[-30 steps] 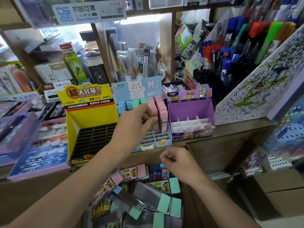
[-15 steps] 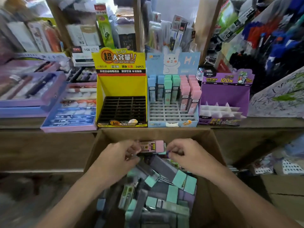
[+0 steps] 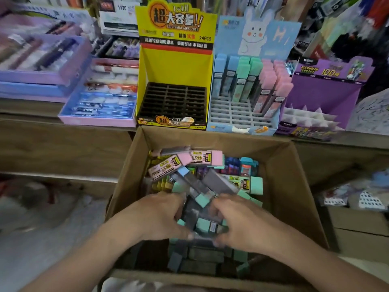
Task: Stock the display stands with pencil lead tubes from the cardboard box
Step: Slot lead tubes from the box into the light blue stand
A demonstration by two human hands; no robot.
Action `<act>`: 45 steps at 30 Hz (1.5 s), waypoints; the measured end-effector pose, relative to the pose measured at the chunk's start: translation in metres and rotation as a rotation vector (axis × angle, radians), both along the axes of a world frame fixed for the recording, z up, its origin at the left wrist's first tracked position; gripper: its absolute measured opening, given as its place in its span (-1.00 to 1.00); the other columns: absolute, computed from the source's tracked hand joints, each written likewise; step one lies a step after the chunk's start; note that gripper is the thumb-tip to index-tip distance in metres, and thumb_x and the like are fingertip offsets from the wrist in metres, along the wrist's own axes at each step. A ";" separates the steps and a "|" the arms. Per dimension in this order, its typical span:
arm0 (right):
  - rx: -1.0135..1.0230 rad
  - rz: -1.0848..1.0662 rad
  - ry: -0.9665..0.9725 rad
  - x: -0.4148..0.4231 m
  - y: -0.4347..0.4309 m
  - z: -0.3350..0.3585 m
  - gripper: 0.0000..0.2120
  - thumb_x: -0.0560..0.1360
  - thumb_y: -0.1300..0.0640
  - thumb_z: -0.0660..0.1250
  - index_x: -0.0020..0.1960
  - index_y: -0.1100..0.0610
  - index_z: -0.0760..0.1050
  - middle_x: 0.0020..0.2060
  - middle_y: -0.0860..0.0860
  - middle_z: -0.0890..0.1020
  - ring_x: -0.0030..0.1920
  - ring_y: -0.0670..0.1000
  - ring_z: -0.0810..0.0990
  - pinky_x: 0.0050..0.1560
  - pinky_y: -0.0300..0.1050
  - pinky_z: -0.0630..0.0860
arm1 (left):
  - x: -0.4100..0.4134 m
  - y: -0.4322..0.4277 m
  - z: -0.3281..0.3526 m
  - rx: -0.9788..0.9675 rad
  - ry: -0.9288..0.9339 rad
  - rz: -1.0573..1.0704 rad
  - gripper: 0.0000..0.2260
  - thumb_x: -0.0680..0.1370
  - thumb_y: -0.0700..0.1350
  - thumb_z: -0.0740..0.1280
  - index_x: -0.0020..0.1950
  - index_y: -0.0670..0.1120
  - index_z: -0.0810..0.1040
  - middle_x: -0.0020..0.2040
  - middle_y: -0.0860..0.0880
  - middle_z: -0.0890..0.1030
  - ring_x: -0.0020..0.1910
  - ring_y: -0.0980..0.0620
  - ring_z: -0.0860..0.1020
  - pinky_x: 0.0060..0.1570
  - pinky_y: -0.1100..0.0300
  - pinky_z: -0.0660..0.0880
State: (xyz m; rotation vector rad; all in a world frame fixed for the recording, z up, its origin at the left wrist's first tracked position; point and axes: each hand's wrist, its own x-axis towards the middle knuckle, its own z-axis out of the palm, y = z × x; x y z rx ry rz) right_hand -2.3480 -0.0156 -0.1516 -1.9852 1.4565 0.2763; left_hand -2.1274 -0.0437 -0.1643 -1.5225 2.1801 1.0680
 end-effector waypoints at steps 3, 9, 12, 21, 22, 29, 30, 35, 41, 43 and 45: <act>-0.009 0.001 0.002 -0.001 -0.001 -0.004 -0.63 0.37 0.00 0.57 0.06 -0.09 0.46 0.00 -0.14 0.50 -0.03 -0.07 0.52 -0.04 0.01 0.59 | -0.009 0.004 0.001 -0.076 -0.060 -0.065 -0.58 0.33 0.36 0.46 -0.20 0.19 0.28 -0.22 0.23 0.37 -0.21 0.17 0.39 -0.35 0.36 0.19; -0.045 -0.047 -0.094 0.000 -0.005 -0.009 -0.93 0.52 0.00 0.41 -0.09 -0.02 0.56 -0.13 -0.12 0.57 -0.14 -0.11 0.57 -0.12 -0.03 0.61 | -0.011 0.002 -0.001 -0.076 -0.075 0.005 -0.67 0.46 0.23 0.42 -0.21 0.13 0.31 -0.18 0.18 0.39 -0.03 0.04 0.45 -0.08 0.16 0.40; -0.049 -0.090 -0.108 0.001 -0.009 -0.012 -0.86 0.55 0.01 0.36 -0.09 0.07 0.62 -0.17 -0.02 0.64 -0.15 -0.04 0.61 -0.06 0.11 0.62 | -0.009 -0.003 -0.001 -0.040 -0.061 0.057 -0.80 0.47 0.13 0.41 -0.14 0.09 0.44 -0.12 0.12 0.50 -0.01 0.05 0.54 -0.06 0.16 0.50; -0.167 -0.274 -0.179 0.005 -0.036 -0.018 -0.76 0.63 0.00 0.30 -0.17 0.04 0.60 -0.29 0.00 0.66 -0.32 -0.04 0.64 -0.23 0.00 0.63 | -0.001 -0.017 -0.008 -0.248 -0.120 0.192 -0.79 0.53 0.04 0.40 0.00 0.12 0.37 -0.13 0.12 0.45 -0.03 0.01 0.51 -0.08 0.15 0.39; -0.191 -0.278 -0.172 0.008 -0.040 -0.019 -0.76 0.64 0.01 0.30 -0.15 0.06 0.60 -0.27 -0.01 0.66 -0.29 -0.04 0.64 -0.19 0.03 0.63 | -0.001 -0.017 -0.010 -0.276 -0.123 0.195 -0.78 0.53 0.02 0.41 -0.01 0.12 0.36 -0.13 0.12 0.45 -0.03 0.01 0.51 -0.09 0.16 0.38; -0.294 -0.243 -0.084 0.029 -0.050 -0.027 -0.78 0.65 -0.05 0.26 0.01 0.06 0.59 -0.06 0.00 0.63 -0.09 0.07 0.63 -0.03 0.07 0.60 | 0.003 -0.021 -0.018 -0.301 -0.102 0.200 -0.76 0.53 -0.03 0.44 0.01 0.09 0.36 0.00 0.07 0.39 -0.03 0.02 0.43 -0.07 0.19 0.34; -0.303 -0.231 -0.063 0.031 -0.049 -0.028 -0.76 0.66 -0.06 0.24 0.03 0.07 0.59 -0.04 0.00 0.61 -0.06 0.09 0.62 -0.03 0.07 0.60 | 0.003 -0.021 -0.019 -0.304 -0.104 0.201 -0.77 0.53 -0.02 0.43 0.01 0.09 0.37 0.01 0.07 0.39 -0.02 0.02 0.45 -0.07 0.20 0.34; -0.265 -0.211 -0.055 0.038 -0.047 -0.031 -0.69 0.66 -0.12 0.21 0.10 0.09 0.56 -0.01 0.02 0.54 0.00 0.09 0.57 -0.01 0.03 0.53 | 0.002 -0.021 -0.019 -0.286 -0.125 0.208 -0.80 0.53 0.01 0.43 -0.02 0.08 0.41 0.01 0.06 0.41 0.12 -0.04 0.57 -0.06 0.20 0.38; -0.184 -0.198 -0.083 0.040 -0.047 -0.030 -0.71 0.58 -0.13 0.36 0.04 0.11 0.52 0.01 0.01 0.46 0.06 0.07 0.48 0.10 0.08 0.52 | 0.004 -0.020 -0.021 -0.305 -0.130 0.175 -0.78 0.52 -0.06 0.48 0.08 0.05 0.49 0.11 0.07 0.43 0.02 0.05 0.47 -0.03 0.23 0.40; -0.186 -0.219 -0.090 0.042 -0.047 -0.029 -0.73 0.57 -0.11 0.38 -0.01 0.10 0.48 -0.04 -0.01 0.45 0.02 0.05 0.47 0.02 0.03 0.48 | 0.004 -0.021 -0.022 -0.313 -0.142 0.163 -0.73 0.51 -0.04 0.49 0.16 0.05 0.51 0.19 0.04 0.48 0.16 0.01 0.53 0.07 0.19 0.44; -0.188 -0.239 -0.103 0.042 -0.047 -0.028 -0.74 0.56 -0.09 0.39 -0.04 0.08 0.46 -0.08 -0.03 0.45 -0.02 0.04 0.46 -0.05 -0.01 0.45 | 0.005 -0.022 -0.023 -0.308 -0.152 0.150 -0.68 0.50 -0.01 0.51 0.19 0.06 0.51 0.21 0.05 0.50 0.24 0.00 0.51 0.12 0.17 0.45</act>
